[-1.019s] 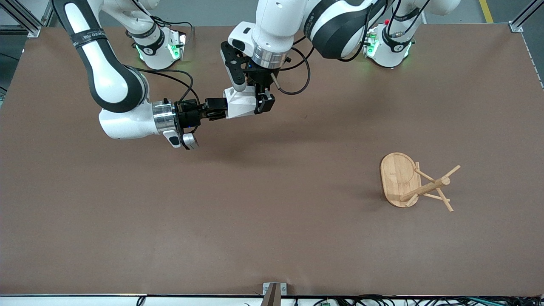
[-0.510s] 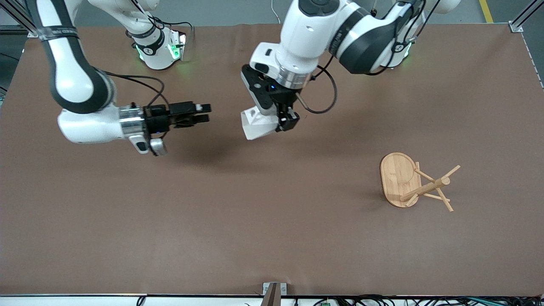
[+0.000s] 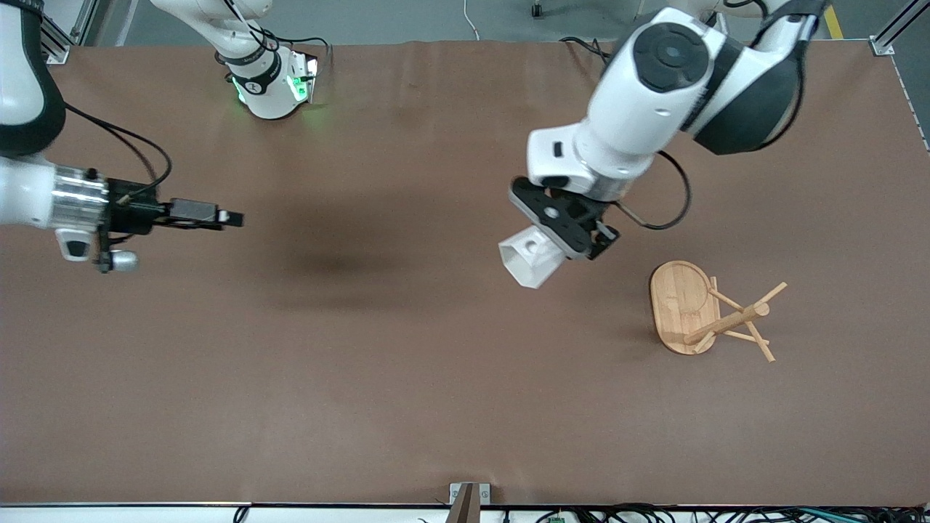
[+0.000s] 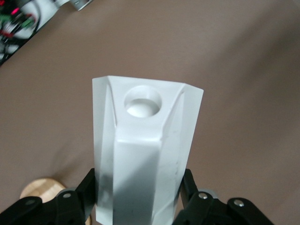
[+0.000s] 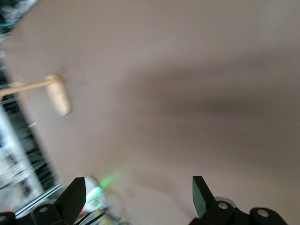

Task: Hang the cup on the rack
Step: 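Carry the cup toward the rack while the right gripper releases and withdraws, then lower the cup with the left gripper onto a rack peg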

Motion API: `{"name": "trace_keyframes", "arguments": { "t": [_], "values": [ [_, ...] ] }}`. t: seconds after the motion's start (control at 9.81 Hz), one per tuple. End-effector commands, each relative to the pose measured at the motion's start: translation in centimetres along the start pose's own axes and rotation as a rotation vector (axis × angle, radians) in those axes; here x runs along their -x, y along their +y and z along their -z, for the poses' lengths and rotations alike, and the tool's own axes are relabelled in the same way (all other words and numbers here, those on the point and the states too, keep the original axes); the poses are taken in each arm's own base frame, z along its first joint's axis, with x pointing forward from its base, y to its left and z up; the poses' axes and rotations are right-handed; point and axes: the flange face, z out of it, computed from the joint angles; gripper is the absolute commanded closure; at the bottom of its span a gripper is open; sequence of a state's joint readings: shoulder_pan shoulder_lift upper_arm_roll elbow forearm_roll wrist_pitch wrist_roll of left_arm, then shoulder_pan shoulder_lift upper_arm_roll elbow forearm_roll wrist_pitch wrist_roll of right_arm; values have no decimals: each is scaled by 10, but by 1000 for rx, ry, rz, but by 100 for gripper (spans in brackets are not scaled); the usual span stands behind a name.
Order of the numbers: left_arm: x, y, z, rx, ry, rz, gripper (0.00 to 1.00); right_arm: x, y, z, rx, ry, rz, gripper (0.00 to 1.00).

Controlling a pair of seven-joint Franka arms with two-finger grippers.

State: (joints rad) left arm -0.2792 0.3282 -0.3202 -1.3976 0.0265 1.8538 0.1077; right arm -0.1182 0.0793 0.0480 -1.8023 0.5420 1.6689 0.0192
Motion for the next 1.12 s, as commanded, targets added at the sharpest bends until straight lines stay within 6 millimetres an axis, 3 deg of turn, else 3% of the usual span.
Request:
{"name": "trace_keyframes", "arguments": {
  "t": [0.0, 0.1, 0.2, 0.31, 0.41, 0.51, 0.71, 0.92, 1.02],
  "values": [
    [6, -18, -13, 4, -35, 175, 99, -1, 2, 41, 265, 160, -33, 0],
    [13, -48, -12, 0, -39, 224, 99, 4, 10, 79, 432, 271, -6, 0],
    [20, -56, -12, -4, -75, 261, 100, 11, 11, 108, 485, 308, -3, 0],
    [28, -64, -3, -18, -100, 310, 100, 26, 2, 139, 491, 322, -6, 0],
    [37, -76, -8, -20, -121, 336, 99, 43, -8, 165, 500, 293, -18, 0],
    [50, -81, -11, -29, -140, 345, 99, 61, -15, 177, 507, 230, -39, 0],
    [72, -90, -35, -48, -134, 349, 99, 82, -26, 180, 509, 207, -44, 0],
    [93, -87, -60, -25, -88, 373, 100, 77, -30, 172, 488, 245, -118, 0],
    [107, -96, -70, -30, -95, 396, 100, 73, -31, 171, 483, 264, -120, 0]
  ]
}}
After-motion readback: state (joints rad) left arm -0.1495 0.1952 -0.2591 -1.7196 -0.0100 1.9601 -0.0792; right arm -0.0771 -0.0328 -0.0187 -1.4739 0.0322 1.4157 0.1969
